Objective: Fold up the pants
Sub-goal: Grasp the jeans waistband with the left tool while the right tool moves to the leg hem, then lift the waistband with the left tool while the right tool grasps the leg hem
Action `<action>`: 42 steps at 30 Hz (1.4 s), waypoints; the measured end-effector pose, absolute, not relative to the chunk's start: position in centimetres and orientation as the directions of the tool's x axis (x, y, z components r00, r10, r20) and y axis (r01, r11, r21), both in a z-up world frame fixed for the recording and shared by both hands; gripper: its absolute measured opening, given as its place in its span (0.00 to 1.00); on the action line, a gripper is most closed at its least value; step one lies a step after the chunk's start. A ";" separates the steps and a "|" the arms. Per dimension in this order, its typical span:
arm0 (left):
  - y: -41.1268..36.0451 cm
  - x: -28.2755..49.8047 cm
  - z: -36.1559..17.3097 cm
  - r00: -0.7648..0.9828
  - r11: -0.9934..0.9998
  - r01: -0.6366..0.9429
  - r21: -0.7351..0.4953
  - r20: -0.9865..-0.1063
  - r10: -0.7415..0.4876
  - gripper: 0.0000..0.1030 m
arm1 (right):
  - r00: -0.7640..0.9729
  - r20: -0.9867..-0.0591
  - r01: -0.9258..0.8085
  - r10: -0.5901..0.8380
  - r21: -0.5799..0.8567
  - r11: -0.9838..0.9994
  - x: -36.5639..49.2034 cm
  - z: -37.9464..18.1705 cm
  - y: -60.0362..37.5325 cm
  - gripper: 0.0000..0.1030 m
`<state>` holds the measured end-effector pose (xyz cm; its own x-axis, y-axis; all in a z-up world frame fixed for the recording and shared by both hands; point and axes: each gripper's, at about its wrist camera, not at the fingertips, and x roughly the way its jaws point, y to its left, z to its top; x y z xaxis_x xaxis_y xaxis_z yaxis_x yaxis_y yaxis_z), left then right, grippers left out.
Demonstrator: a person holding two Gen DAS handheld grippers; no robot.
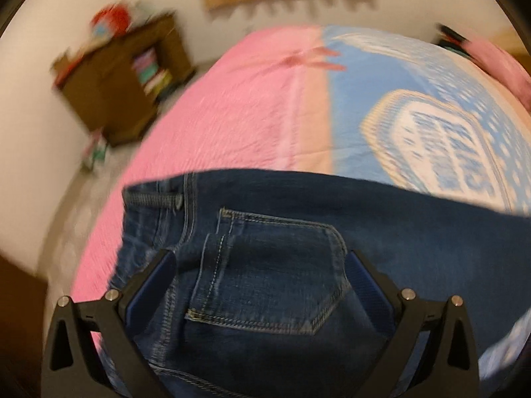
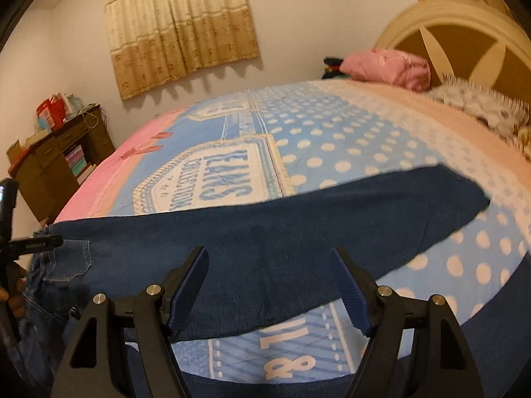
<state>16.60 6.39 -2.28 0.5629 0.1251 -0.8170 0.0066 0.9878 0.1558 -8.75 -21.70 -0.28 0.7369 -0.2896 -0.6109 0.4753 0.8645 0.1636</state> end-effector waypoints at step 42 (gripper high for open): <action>13.1 16.5 -3.6 0.618 0.879 -0.440 -0.185 -0.772 0.148 0.14 | 0.715 -0.594 0.614 -0.369 0.279 0.739 -11.2 -0.8 -28.3 0.54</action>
<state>16.47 13.10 -3.62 0.6184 0.1475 -0.7719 -0.4405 0.8785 -0.1850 -11.18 -28.26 -0.76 0.7149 -0.3694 -0.5937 0.6135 0.7387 0.2792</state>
